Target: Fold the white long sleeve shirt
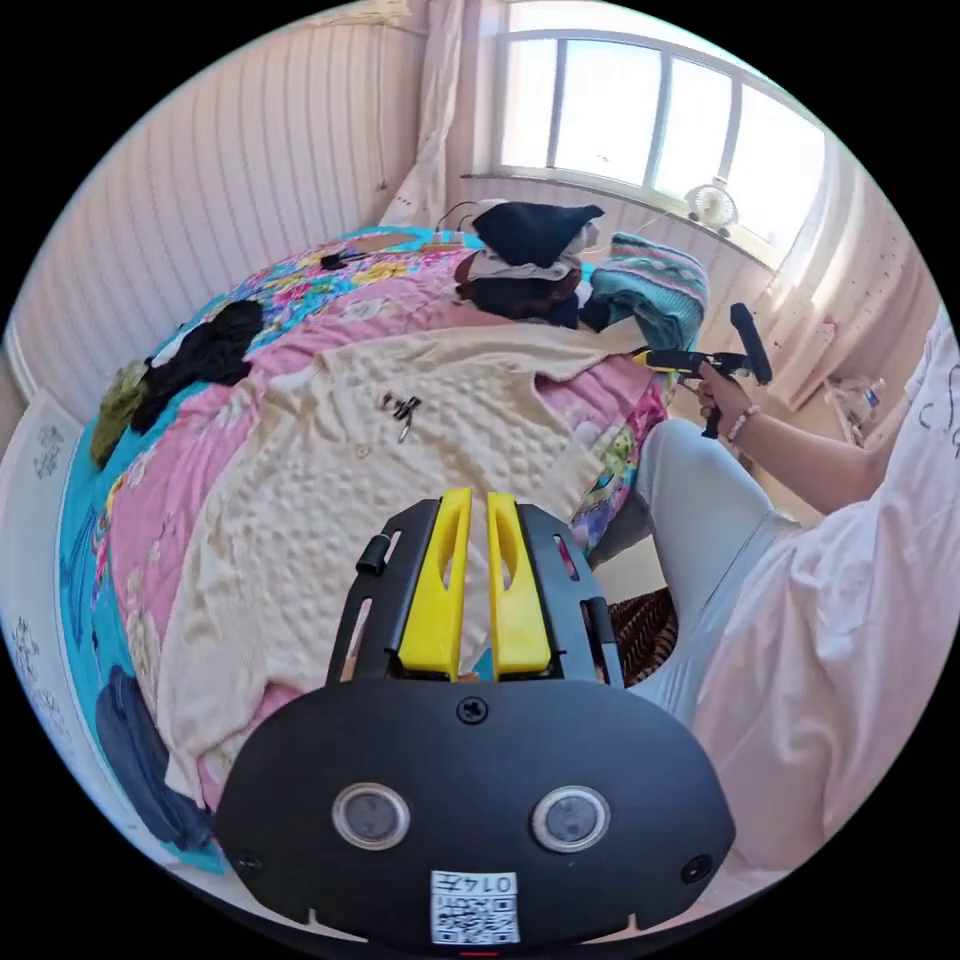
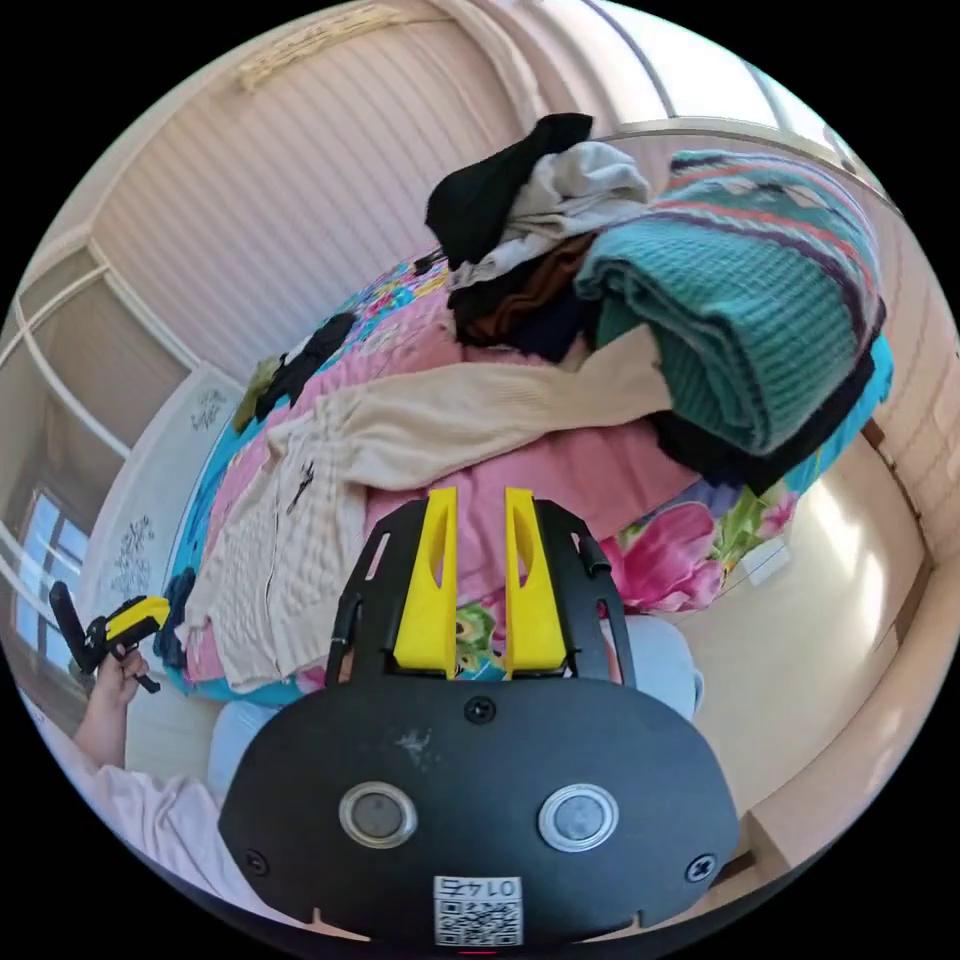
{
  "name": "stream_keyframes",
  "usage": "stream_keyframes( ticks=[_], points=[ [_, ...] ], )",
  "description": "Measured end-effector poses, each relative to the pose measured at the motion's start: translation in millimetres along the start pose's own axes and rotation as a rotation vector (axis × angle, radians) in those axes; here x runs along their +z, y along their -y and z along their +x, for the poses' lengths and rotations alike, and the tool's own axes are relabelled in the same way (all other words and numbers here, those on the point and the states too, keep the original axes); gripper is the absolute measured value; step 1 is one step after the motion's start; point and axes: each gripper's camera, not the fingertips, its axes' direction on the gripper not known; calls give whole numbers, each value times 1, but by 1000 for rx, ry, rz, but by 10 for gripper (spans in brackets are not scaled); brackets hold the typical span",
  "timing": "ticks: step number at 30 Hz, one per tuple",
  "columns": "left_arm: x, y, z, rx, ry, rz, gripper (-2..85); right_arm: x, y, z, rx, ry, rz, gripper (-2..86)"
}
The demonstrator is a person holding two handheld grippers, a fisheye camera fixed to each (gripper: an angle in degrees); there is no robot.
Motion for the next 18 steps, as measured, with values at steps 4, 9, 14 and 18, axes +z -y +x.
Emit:
stream_keyframes(
  ticks=[4, 9, 14, 18],
  points=[
    [72, 114, 58, 239, -100, 22, 30, -17, 15, 67, 165, 12, 103, 78],
    [169, 216, 123, 407, -136, 50, 43, -17, 30, 120, 277, 14, 129, 81],
    [268, 300, 173, 437, -221, -41, 57, -19, 44, 157, 311, 74, 158, 64],
    [309, 327, 196, 440, -224, -49, 67, -27, 51, 170, 283, 119, 155, 25]
  ],
)
